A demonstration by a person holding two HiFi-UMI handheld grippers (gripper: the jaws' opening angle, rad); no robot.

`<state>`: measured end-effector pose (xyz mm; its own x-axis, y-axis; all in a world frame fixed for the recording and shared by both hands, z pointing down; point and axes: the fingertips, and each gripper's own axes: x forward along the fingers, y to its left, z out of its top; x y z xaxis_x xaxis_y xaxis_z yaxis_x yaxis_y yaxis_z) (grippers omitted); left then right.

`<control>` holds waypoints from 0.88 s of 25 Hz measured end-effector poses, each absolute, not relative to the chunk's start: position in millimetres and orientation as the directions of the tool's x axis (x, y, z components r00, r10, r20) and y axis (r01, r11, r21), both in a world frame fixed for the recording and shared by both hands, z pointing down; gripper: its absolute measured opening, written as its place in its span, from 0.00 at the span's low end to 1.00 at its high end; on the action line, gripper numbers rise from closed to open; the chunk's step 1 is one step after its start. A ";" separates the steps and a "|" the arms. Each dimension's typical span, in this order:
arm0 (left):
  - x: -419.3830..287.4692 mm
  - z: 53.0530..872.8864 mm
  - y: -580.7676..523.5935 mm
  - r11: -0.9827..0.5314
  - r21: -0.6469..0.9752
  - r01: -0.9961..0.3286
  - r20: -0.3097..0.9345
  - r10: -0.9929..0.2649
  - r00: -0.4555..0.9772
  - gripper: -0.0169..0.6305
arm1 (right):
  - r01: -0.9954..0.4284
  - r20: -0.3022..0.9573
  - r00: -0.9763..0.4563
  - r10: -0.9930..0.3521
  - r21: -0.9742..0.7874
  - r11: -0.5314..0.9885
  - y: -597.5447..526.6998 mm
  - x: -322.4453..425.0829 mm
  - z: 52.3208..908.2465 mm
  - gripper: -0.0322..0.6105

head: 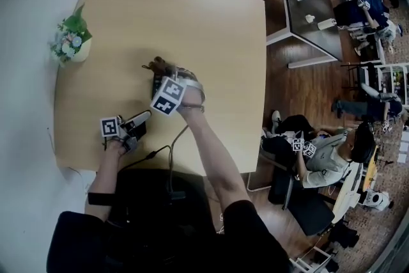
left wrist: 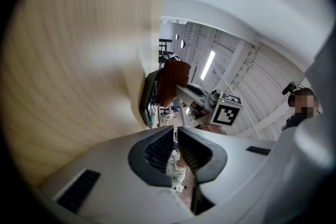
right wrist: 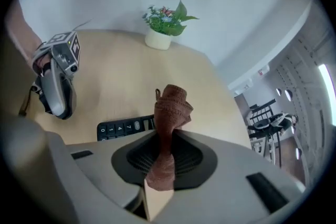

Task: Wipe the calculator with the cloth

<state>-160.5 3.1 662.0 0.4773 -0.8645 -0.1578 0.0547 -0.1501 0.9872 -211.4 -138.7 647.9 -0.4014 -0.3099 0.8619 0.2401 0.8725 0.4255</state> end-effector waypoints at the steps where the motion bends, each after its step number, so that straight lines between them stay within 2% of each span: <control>1: -160.3 661.9 3.2 -0.151 0.987 0.056 -0.159 -0.864 0.477 0.08 | 0.274 0.875 -0.383 -0.298 0.415 0.868 -133.0 -213.3 658.2 0.16; 5: -160.7 665.7 4.5 -0.144 0.989 0.046 -0.148 -0.863 0.482 0.08 | 0.409 0.909 -0.312 -0.275 0.390 0.825 -94.1 -202.4 690.3 0.16; 9: -164.2 663.9 4.3 -0.146 0.988 0.057 -0.156 -0.864 0.479 0.08 | 0.455 0.922 -0.297 -0.247 0.364 0.812 -54.4 -184.5 698.5 0.16; 13: -162.4 665.6 4.2 -0.142 0.988 0.058 -0.152 -0.865 0.478 0.08 | 0.484 0.970 -0.222 -0.096 0.195 0.853 -10.0 -149.1 710.0 0.16; 16: -161.9 665.7 3.5 -0.141 0.988 0.055 -0.150 -0.864 0.480 0.08 | 0.447 0.978 -0.209 -0.009 0.104 0.888 -5.3 -137.4 705.7 0.16; 18: -162.2 665.7 3.5 -0.145 0.988 0.049 -0.150 -0.863 0.483 0.08 | 0.372 0.960 -0.273 -0.059 0.162 0.914 -30.5 -147.9 689.0 0.16; 22: -161.2 665.0 4.2 -0.148 0.988 0.050 -0.154 -0.863 0.480 0.08 | 0.201 0.857 -0.400 -0.325 0.428 0.881 -107.3 -184.0 647.7 0.16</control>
<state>-161.2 4.2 665.0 0.4805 -0.8634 -0.1537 0.0495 -0.1483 0.9877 -184.0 -107.3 647.7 -0.4002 -0.3251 0.8568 0.2014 0.8809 0.4283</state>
